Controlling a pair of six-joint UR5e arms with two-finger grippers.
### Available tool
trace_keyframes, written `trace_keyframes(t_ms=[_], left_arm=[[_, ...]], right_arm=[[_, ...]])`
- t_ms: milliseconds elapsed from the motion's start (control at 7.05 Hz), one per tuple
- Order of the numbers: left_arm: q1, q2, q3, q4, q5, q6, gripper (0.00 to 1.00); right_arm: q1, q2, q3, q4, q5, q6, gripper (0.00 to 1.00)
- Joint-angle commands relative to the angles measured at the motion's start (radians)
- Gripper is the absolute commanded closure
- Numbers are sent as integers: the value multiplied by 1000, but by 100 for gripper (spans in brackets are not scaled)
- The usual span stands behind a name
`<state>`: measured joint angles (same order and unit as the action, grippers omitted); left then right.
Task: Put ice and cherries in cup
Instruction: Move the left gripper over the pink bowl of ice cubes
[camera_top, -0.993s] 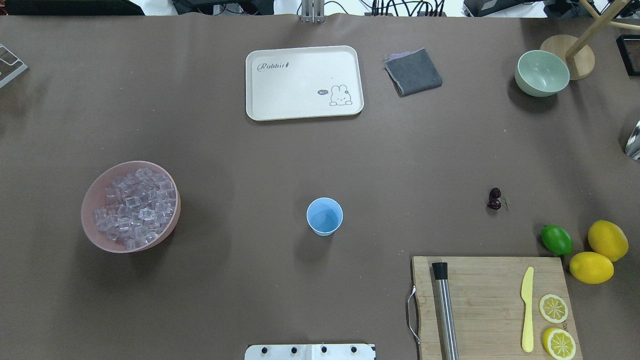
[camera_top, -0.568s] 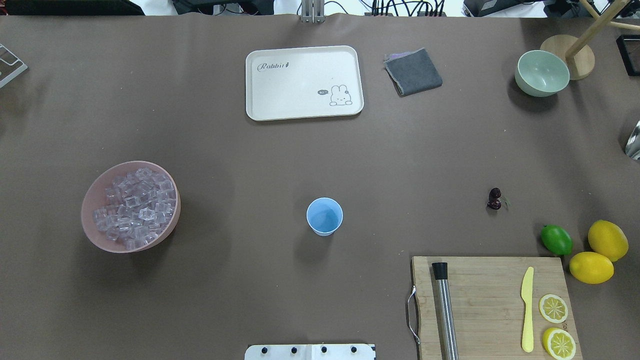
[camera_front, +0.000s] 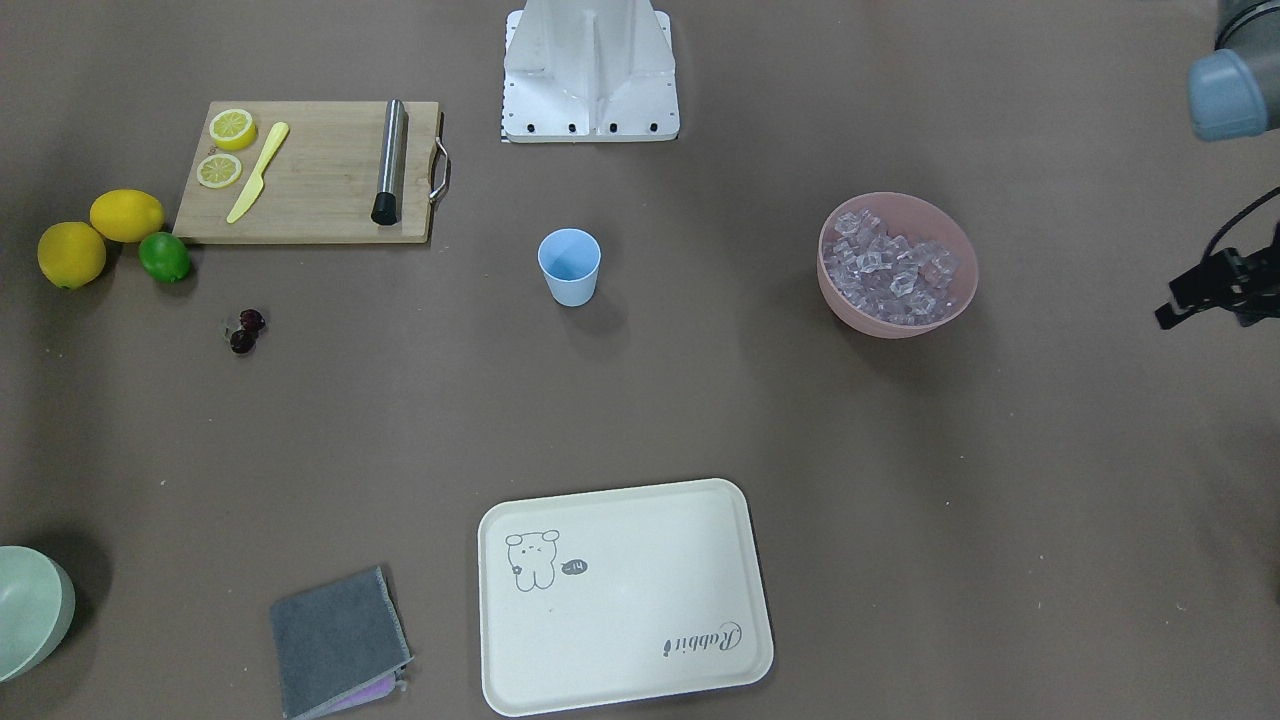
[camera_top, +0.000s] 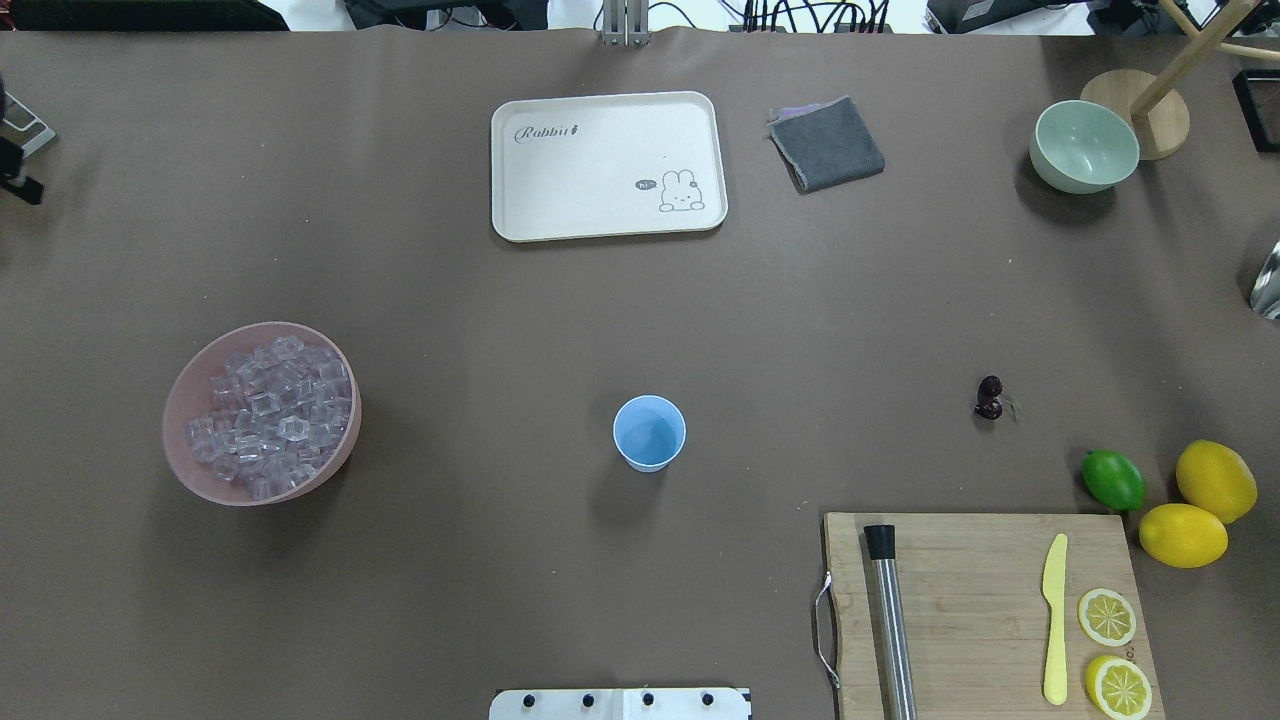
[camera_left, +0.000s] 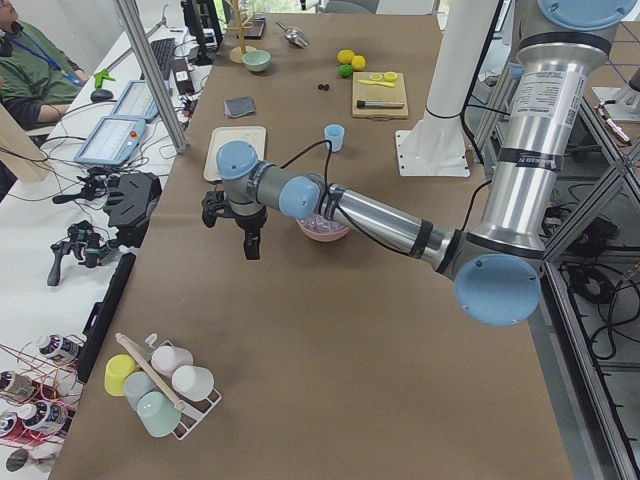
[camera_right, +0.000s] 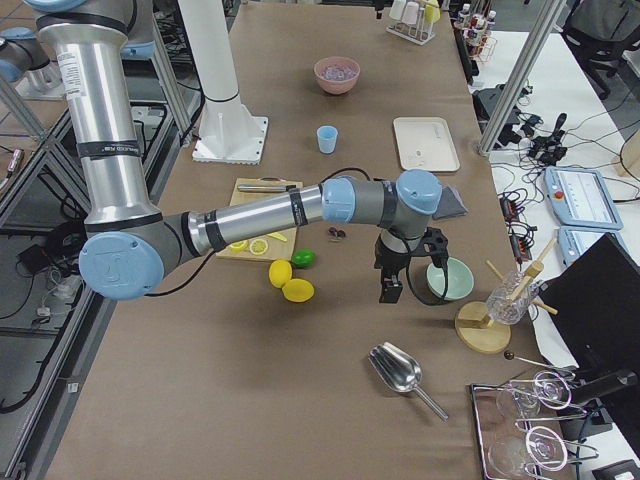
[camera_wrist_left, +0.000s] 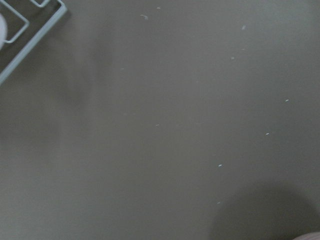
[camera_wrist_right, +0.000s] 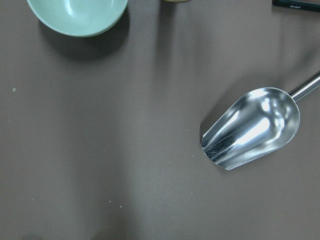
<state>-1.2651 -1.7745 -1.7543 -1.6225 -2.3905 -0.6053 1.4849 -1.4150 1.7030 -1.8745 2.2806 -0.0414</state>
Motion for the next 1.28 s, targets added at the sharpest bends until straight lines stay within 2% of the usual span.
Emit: trace_keyframes(t_ms=[0, 284, 426, 710, 1135], left_arm=[[175, -66, -60, -92, 61, -361, 0], [382, -60, -166, -91, 199, -586, 1], [413, -45, -174, -88, 201, -594, 1], [428, 67, -174, -137, 191, -613, 1], [509, 84, -180, -152, 191, -623, 1]], right_arm=[[0, -1, 1, 0, 7, 0, 0], [0, -1, 0, 0, 8, 0, 0], [0, -1, -3, 0, 8, 0, 0], [0, -4, 0, 0, 8, 0, 0], [0, -9, 0, 0, 19, 0, 0]])
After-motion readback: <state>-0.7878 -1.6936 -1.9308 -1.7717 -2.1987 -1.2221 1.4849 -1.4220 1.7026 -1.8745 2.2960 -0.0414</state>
